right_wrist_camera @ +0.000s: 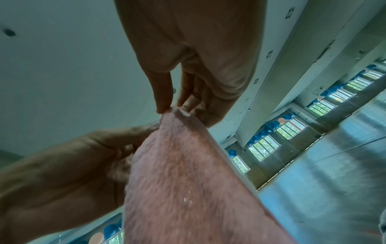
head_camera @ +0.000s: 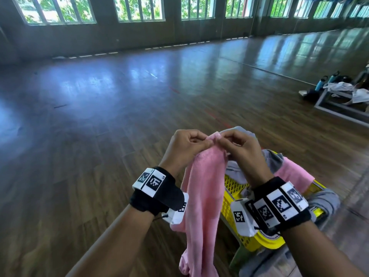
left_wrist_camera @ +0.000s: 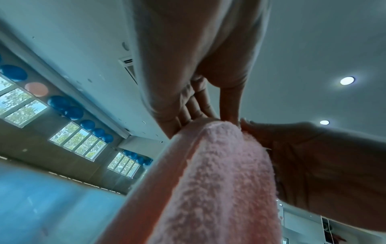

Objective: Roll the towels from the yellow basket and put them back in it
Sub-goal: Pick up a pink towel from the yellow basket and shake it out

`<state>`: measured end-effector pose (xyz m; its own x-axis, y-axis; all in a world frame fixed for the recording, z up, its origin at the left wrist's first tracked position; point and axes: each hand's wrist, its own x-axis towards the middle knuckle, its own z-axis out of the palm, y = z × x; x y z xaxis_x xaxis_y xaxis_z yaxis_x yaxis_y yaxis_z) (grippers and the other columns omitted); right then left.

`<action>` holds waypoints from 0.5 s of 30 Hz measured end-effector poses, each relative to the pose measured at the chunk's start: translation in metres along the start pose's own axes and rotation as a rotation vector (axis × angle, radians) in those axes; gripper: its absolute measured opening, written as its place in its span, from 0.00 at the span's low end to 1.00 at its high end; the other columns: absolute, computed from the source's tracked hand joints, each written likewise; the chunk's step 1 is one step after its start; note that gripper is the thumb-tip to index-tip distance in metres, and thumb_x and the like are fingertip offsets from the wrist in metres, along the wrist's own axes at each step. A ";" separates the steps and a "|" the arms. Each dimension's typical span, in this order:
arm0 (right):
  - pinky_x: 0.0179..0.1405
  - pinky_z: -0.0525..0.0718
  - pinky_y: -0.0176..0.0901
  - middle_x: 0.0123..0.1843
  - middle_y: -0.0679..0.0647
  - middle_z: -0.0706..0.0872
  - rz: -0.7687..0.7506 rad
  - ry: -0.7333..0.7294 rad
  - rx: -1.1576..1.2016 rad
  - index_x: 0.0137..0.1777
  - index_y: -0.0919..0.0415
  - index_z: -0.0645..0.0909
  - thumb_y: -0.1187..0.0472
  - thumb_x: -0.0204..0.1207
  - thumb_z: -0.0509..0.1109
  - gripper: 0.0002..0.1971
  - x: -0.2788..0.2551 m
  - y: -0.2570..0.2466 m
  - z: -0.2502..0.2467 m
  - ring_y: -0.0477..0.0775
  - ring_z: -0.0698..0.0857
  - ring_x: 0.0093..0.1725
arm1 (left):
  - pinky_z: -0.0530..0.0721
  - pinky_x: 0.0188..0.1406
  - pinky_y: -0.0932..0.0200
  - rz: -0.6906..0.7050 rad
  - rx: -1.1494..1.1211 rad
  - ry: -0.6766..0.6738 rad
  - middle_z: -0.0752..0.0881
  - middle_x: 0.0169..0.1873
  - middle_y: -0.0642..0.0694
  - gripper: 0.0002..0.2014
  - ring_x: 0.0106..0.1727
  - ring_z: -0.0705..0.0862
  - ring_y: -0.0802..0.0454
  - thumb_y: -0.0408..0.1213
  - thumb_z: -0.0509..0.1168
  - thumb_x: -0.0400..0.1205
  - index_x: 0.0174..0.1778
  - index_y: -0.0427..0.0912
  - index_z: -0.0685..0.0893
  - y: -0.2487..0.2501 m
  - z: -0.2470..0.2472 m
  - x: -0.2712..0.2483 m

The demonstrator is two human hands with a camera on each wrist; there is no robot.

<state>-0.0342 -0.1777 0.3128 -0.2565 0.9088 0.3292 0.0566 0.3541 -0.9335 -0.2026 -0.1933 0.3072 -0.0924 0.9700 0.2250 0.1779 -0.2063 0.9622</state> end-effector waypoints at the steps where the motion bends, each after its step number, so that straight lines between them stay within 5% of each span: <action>1: 0.38 0.80 0.49 0.41 0.65 0.85 -0.005 0.011 -0.014 0.45 0.65 0.86 0.63 0.78 0.73 0.05 0.002 -0.003 -0.001 0.50 0.82 0.38 | 0.83 0.43 0.58 -0.007 0.007 -0.027 0.91 0.36 0.44 0.01 0.38 0.86 0.57 0.34 0.76 0.74 0.39 0.43 0.91 -0.001 0.001 -0.001; 4: 0.40 0.79 0.48 0.36 0.55 0.82 -0.014 0.075 -0.079 0.45 0.65 0.84 0.62 0.79 0.71 0.05 0.014 0.000 -0.007 0.47 0.79 0.37 | 0.79 0.42 0.60 -0.032 -0.030 -0.116 0.86 0.36 0.46 0.06 0.39 0.81 0.57 0.34 0.68 0.81 0.43 0.35 0.88 -0.002 0.005 -0.006; 9: 0.38 0.74 0.44 0.34 0.45 0.79 0.005 0.344 0.090 0.41 0.53 0.81 0.52 0.76 0.68 0.06 0.047 -0.004 -0.027 0.46 0.75 0.36 | 0.69 0.36 0.63 -0.035 0.012 -0.096 0.75 0.28 0.57 0.13 0.34 0.71 0.61 0.34 0.63 0.85 0.32 0.44 0.80 -0.026 0.002 -0.020; 10: 0.35 0.74 0.40 0.33 0.45 0.79 0.010 0.308 0.066 0.42 0.56 0.82 0.52 0.77 0.69 0.08 0.045 -0.003 -0.025 0.43 0.76 0.33 | 0.68 0.35 0.62 -0.021 0.022 -0.046 0.74 0.28 0.57 0.14 0.33 0.70 0.61 0.33 0.62 0.85 0.32 0.44 0.79 -0.030 -0.001 -0.020; 12: 0.30 0.73 0.30 0.30 0.42 0.81 0.005 0.012 -0.257 0.40 0.60 0.84 0.54 0.79 0.71 0.10 0.031 0.001 -0.014 0.35 0.77 0.29 | 0.72 0.38 0.60 0.020 0.036 0.024 0.78 0.29 0.53 0.13 0.35 0.74 0.60 0.35 0.62 0.84 0.33 0.46 0.80 -0.031 -0.007 -0.015; 14: 0.32 0.74 0.33 0.27 0.42 0.80 0.022 -0.370 -0.480 0.35 0.62 0.82 0.53 0.79 0.71 0.15 0.012 0.007 -0.003 0.36 0.76 0.29 | 0.76 0.41 0.58 0.028 0.080 0.000 0.84 0.33 0.53 0.11 0.38 0.78 0.59 0.41 0.62 0.81 0.33 0.50 0.83 -0.030 -0.009 -0.009; 15: 0.32 0.74 0.36 0.27 0.44 0.79 0.039 -0.431 -0.477 0.34 0.63 0.82 0.53 0.80 0.71 0.16 0.008 0.009 -0.002 0.38 0.76 0.29 | 0.76 0.40 0.58 0.021 0.093 -0.036 0.83 0.32 0.56 0.11 0.36 0.78 0.60 0.44 0.62 0.80 0.33 0.50 0.83 -0.029 -0.008 -0.009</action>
<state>-0.0339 -0.1664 0.3075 -0.6045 0.7880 0.1166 0.4711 0.4717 -0.7454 -0.2146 -0.1967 0.2788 -0.0525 0.9699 0.2377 0.2701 -0.2153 0.9385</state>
